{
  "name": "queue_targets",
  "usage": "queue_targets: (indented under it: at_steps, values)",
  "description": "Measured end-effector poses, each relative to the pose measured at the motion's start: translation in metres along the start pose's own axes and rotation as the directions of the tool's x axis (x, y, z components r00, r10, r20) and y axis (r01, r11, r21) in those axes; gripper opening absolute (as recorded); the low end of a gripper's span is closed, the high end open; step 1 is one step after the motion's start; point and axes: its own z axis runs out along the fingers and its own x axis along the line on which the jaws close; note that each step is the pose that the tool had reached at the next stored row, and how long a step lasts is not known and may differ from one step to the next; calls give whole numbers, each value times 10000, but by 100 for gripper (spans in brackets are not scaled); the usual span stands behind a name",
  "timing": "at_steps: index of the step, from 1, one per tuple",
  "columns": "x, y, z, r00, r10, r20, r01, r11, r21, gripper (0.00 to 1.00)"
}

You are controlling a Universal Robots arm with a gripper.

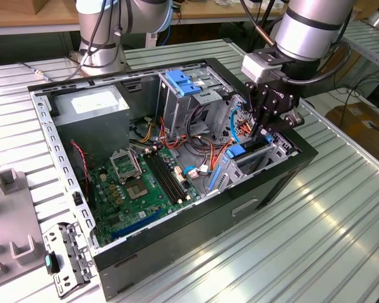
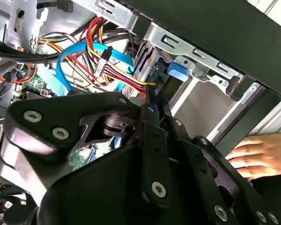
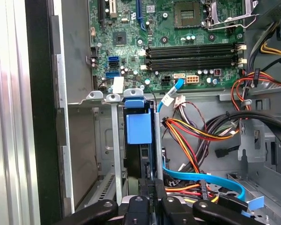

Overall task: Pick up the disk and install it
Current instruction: 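Insert the first disk wire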

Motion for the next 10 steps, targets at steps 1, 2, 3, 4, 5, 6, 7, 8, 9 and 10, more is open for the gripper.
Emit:
queue_targets:
  at_steps: [1, 2, 3, 4, 5, 6, 7, 8, 9, 10]
  values:
    - [-1, 0, 10, 10000, 0, 1, 0, 10000, -4, 16]
    - [-1, 0, 14, 10000, 0, -1, 0, 10000, -7, 16]
    - [-1, 0, 18, 10000, -1, -3, 1, 10000, -10, 16]
    - [-1, 0, 20, 10000, -1, -4, 1, 10000, -13, 16]
    - [-1, 0, 22, 10000, 0, -1, 0, 10000, -15, 16]
    - [-2, 0, 22, 10000, -1, 0, 1, 10000, -16, 16]
    - [-2, 0, 22, 10000, -1, 0, 1, 10000, -16, 16]
    - [-2, 0, 23, 10000, 0, 2, 0, 10000, -16, 16]
    - [-2, 1, 25, 10000, 0, 7, 0, 10000, -16, 17]
    - [-2, 1, 23, 10000, 0, 5, 0, 10000, -16, 17]
